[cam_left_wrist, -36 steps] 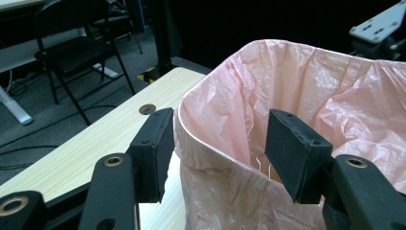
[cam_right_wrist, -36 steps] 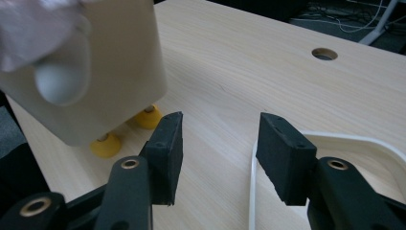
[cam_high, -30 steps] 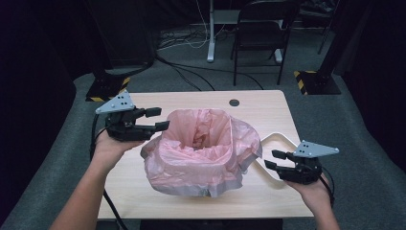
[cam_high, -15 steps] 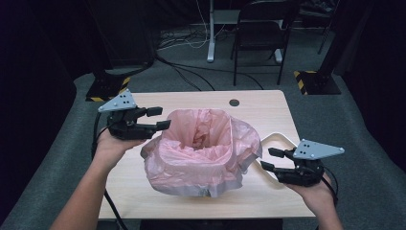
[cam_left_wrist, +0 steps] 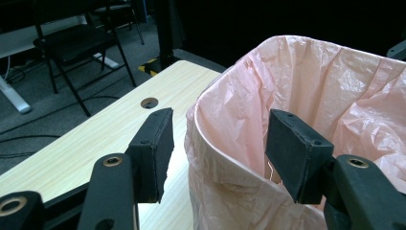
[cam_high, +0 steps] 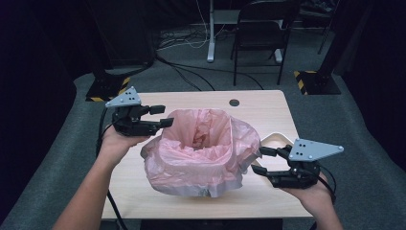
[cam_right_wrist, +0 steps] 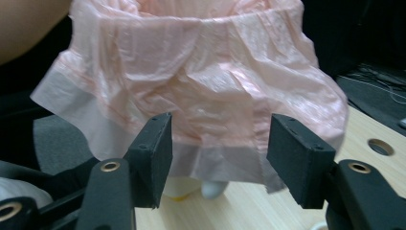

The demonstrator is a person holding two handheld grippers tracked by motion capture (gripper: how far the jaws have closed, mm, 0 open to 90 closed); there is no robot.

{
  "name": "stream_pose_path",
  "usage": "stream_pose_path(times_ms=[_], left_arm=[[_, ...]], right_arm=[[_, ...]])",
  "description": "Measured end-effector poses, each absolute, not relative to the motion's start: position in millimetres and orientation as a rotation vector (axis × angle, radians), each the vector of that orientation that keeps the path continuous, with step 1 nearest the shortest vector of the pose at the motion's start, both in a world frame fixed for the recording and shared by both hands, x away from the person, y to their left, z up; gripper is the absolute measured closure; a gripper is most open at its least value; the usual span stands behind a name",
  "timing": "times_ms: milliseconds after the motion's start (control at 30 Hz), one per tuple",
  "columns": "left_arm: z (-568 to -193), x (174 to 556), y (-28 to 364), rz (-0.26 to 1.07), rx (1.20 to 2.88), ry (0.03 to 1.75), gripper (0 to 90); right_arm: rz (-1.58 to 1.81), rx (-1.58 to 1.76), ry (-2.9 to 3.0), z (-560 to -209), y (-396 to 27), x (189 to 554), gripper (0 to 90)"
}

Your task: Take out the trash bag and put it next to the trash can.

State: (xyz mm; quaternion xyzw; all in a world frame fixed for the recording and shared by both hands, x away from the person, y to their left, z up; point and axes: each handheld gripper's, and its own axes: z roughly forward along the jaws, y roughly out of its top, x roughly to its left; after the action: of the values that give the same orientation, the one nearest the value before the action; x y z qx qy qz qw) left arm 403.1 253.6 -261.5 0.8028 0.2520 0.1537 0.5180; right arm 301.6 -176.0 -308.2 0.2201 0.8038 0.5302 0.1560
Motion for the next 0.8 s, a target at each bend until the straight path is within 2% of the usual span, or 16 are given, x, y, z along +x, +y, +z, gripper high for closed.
stream_pose_path(times_ms=[467, 800], left_arm=[[-268, 415, 243, 0.354, 1.962, 0.625, 43.0], [-271, 419, 239, 0.329, 1.987, 0.617, 49.9]], right_arm=[[1.564, 0.557, 2.362, -308, -152, 302, 37.4], [1.586, 0.517, 2.370, -308, -134, 301, 35.7]])
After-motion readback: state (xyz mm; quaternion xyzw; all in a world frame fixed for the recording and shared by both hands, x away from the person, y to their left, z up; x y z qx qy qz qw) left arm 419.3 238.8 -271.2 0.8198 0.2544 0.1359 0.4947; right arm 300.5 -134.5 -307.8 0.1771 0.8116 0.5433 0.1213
